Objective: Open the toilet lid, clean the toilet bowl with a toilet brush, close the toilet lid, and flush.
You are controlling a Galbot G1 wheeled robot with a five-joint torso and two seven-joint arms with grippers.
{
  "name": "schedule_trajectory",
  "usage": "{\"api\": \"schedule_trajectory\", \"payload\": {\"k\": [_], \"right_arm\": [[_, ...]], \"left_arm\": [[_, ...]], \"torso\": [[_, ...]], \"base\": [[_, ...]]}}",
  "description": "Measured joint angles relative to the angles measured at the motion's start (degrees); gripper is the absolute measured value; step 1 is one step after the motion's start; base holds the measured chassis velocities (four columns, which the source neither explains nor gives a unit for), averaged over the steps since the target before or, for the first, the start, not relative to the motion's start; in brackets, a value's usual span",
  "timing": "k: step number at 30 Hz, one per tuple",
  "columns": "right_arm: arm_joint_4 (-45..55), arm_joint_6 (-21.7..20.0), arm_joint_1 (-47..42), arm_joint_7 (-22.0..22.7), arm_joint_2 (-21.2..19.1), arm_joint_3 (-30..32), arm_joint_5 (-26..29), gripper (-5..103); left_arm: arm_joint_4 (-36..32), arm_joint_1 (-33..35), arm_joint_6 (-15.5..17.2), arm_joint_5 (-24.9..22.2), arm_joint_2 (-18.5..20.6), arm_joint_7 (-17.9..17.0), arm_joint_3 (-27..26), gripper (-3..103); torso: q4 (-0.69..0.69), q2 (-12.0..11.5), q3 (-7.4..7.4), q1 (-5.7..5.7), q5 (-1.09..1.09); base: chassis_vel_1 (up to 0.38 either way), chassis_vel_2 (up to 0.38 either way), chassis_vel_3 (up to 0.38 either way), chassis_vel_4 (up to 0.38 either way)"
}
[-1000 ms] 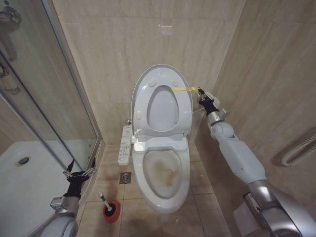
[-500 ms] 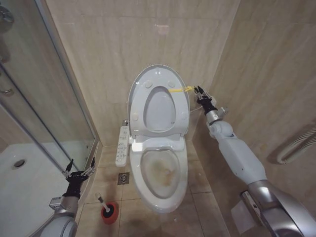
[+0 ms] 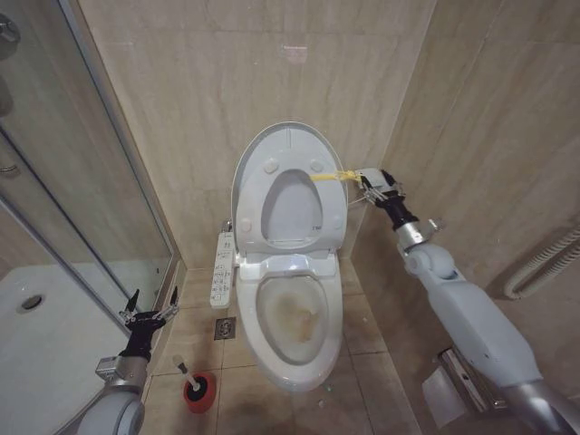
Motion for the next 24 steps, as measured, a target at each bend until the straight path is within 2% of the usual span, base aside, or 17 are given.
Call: {"api": "schedule_trajectory", "payload": {"k": [1, 8, 9, 13, 18, 24], "right_arm": [[2.5, 0.0, -2.2, 0.0, -0.8, 1.3, 0.4, 92], [6.8, -0.2, -6.0, 0.0, -1.9, 3.2, 0.9, 92], [6.8, -0.2, -6.0, 0.0, -1.9, 3.2, 0.9, 100], [5.3, -0.2, -4.5, 0.0, -1.9, 2.7, 0.9, 100], [2.1, -0.5, -1.3, 0.3, -1.7, 0.9, 1.2, 100], [-6.0, -2.4, 7.4, 3.8, 0.8, -4.6, 3.2, 100]], "left_arm": [[0.2, -0.2, 0.1, 0.2, -0.1, 0.0, 0.3, 100], [0.5, -0.4, 0.1, 0.3, -0.2, 0.0, 0.6, 100], [0.5, -0.4, 0.1, 0.3, -0.2, 0.0, 0.6, 100], [0.1, -0.1, 0.1, 0.4, -0.2, 0.0, 0.5, 100], [-0.5, 0.2, 0.1, 0.4, 0.0, 0.0, 0.1, 100], [-0.6, 0.2, 0.3, 0.3, 0.2, 0.0, -0.1, 100]], "torso": [[0.0, 0.0, 0.0, 0.0, -0.01], [-0.01, 0.0, 0.0, -0.01, 0.0], [0.0, 0.0, 0.0, -0.01, 0.0], [0.03, 0.0, 0.0, -0.01, -0.01], [0.02, 0.0, 0.0, -0.01, -0.01], [0.02, 0.0, 0.0, 0.0, -0.01]], "base": [[0.0, 0.0, 0.0, 0.0], [0.0, 0.0, 0.0, 0.0], [0.0, 0.0, 0.0, 0.0], [0.0, 0.0, 0.0, 0.0], [0.0, 0.0, 0.0, 0.0], [0.0, 0.0, 0.0, 0.0]]}}
